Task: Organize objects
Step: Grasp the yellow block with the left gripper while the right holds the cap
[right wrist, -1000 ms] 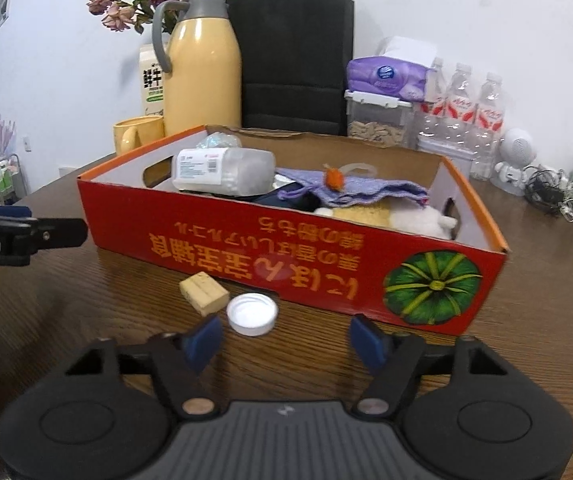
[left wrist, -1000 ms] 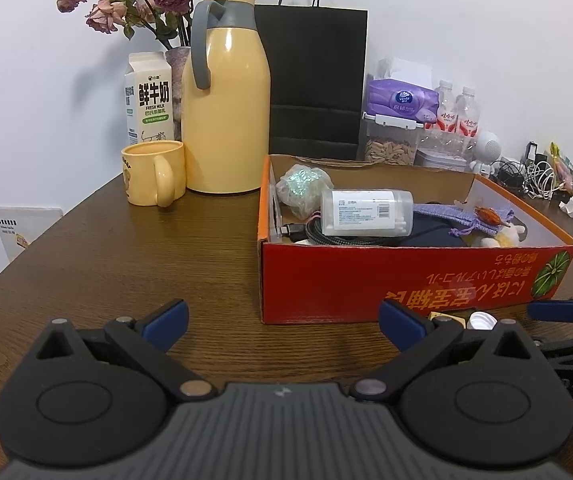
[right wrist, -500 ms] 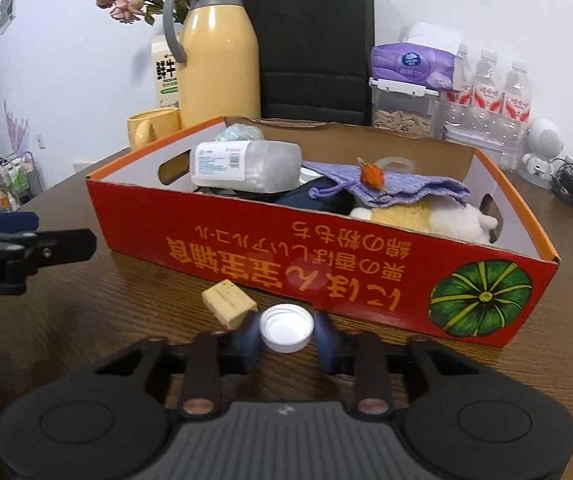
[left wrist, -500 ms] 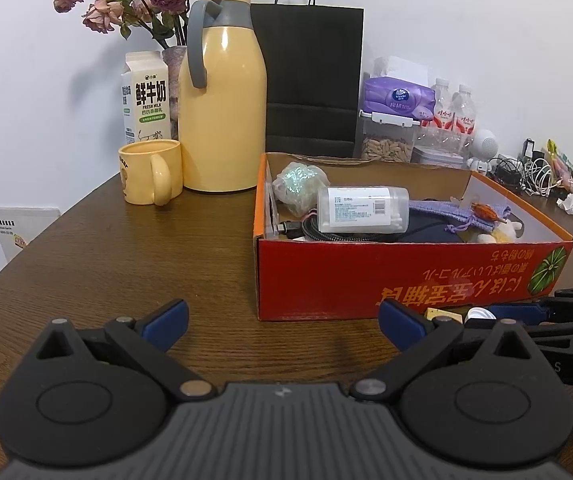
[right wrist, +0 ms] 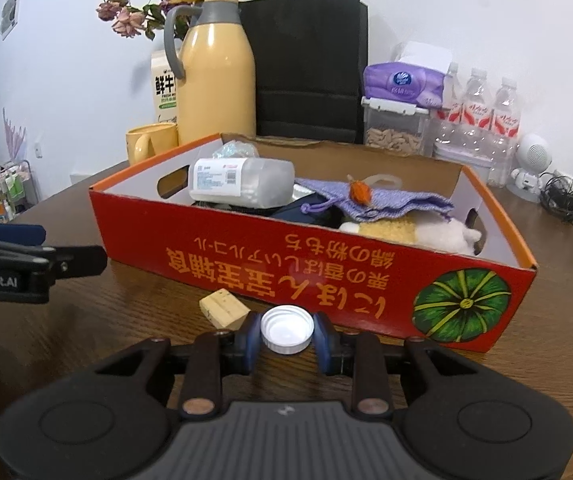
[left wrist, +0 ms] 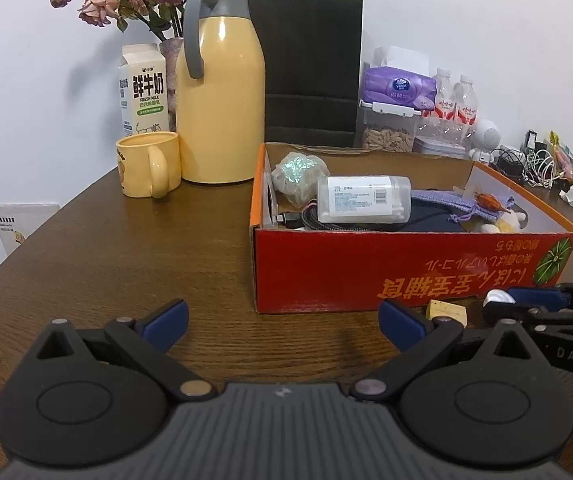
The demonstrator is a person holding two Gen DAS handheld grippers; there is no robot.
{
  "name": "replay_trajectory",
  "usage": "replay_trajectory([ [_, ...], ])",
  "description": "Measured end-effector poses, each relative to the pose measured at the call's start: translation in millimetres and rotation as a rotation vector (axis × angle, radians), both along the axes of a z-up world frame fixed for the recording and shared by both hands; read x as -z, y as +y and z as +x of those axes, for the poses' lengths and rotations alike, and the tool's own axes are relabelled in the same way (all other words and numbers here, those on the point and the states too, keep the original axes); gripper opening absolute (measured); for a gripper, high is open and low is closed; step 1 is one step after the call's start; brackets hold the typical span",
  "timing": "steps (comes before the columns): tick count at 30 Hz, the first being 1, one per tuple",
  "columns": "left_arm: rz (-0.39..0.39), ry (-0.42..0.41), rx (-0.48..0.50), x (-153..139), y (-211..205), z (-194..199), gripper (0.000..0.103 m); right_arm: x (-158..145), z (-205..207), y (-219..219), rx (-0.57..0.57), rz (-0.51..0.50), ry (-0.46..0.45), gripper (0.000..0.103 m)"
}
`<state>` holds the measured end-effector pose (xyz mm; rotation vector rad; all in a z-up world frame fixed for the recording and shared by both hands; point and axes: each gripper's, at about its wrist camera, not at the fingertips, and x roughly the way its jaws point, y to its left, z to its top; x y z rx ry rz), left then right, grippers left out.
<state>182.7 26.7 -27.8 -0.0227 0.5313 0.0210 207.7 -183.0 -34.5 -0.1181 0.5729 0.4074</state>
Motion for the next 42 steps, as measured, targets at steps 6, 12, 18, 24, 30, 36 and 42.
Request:
replay_trajectory([
  [6, 0.013, 0.017, 0.013, 1, -8, 1, 0.103, -5, -5, -11, 0.012, 0.026, -0.029, 0.027],
  [12, 0.024, 0.035, 0.041, 3, -26, 5, 0.103, -8, -8, -25, 0.024, 0.043, -0.045, 0.027],
  [18, 0.037, 0.048, 0.092, 5, -52, 10, 0.103, -12, -11, -42, 0.044, 0.056, -0.066, 0.027],
  [24, 0.066, 0.073, 0.138, 10, -78, 23, 0.103, -9, -9, -55, 0.050, 0.039, -0.055, 0.027],
  [30, 0.065, 0.096, 0.151, 14, -94, 41, 0.103, -10, -6, -67, 0.073, 0.043, -0.060, 0.027],
  [36, 0.078, 0.131, 0.143, 18, -107, 55, 0.099, -10, -7, -70, 0.068, 0.046, -0.064, 0.027],
  [42, 0.055, 0.157, 0.108, 20, -113, 54, 0.060, -10, -8, -68, 0.061, 0.040, -0.065, 0.027],
])
